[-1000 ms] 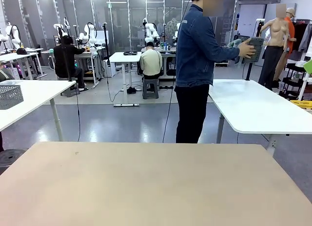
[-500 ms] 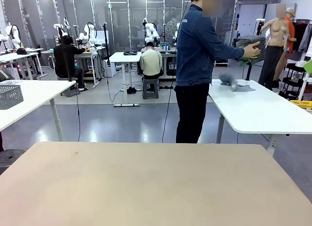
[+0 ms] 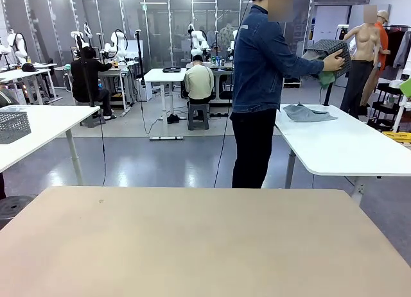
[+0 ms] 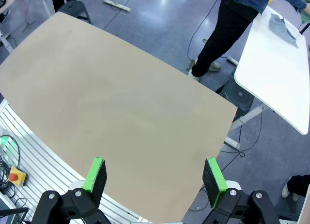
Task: Fold the towels and place them in the basket.
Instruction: When a person lays out a Towel with hook on the table, fold it in half twice.
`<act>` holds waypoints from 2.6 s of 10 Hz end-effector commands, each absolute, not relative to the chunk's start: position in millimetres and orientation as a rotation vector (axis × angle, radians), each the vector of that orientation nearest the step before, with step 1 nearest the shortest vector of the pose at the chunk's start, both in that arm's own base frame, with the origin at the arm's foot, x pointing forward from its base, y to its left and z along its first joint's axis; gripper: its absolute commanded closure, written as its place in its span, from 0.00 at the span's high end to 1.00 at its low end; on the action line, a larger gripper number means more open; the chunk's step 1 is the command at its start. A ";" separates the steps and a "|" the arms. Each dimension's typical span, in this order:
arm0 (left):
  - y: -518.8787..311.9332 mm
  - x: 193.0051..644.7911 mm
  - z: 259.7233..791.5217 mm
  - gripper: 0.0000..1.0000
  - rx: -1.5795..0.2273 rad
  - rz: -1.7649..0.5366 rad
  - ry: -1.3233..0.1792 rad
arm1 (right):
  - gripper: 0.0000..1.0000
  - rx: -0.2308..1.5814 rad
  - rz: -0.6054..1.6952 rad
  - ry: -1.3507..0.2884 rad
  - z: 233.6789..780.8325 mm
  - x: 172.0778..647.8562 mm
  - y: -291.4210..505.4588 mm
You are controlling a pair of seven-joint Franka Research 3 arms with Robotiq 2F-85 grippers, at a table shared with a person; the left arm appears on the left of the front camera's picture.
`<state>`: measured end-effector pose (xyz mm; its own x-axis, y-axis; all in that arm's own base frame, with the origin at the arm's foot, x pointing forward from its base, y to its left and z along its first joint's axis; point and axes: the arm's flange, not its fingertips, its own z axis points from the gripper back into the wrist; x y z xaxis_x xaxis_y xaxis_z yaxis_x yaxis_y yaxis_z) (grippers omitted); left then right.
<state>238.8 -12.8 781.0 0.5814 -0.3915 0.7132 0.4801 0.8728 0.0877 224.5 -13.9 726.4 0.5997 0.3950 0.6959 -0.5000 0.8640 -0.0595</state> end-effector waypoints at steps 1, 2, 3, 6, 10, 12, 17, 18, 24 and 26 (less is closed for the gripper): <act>-13.2 239.3 782.1 1.00 -0.122 -0.520 -0.803 | 1.00 0.148 0.523 -0.767 726.5 225.5 -13.2; -13.2 239.3 782.1 1.00 -0.122 -0.520 -0.803 | 1.00 0.148 0.523 -0.767 726.5 225.5 -13.2; -13.2 239.3 782.1 1.00 -0.122 -0.520 -0.803 | 1.00 0.148 0.523 -0.767 726.5 225.5 -13.2; -13.2 239.3 782.1 1.00 -0.122 -0.520 -0.803 | 1.00 0.148 0.523 -0.767 726.5 225.5 -13.2; -13.2 239.3 782.1 1.00 -0.122 -0.520 -0.803 | 1.00 0.148 0.523 -0.767 726.5 225.5 -13.2; -13.2 239.3 782.1 1.00 -0.122 -0.520 -0.803 | 1.00 0.148 0.523 -0.767 726.5 225.5 -13.2; -13.2 239.3 782.1 1.00 -0.122 -0.520 -0.803 | 1.00 0.148 0.523 -0.767 726.5 225.5 -13.2; -13.2 239.3 782.1 1.00 -0.122 -0.520 -0.803 | 1.00 0.148 0.523 -0.767 726.5 225.5 -13.2; -13.2 239.3 782.1 1.00 -0.122 -0.520 -0.803 | 1.00 0.148 0.523 -0.767 726.5 225.5 -13.2; -13.2 239.3 782.1 1.00 -0.122 -0.520 -0.803 | 1.00 0.148 0.523 -0.767 726.5 225.5 -13.2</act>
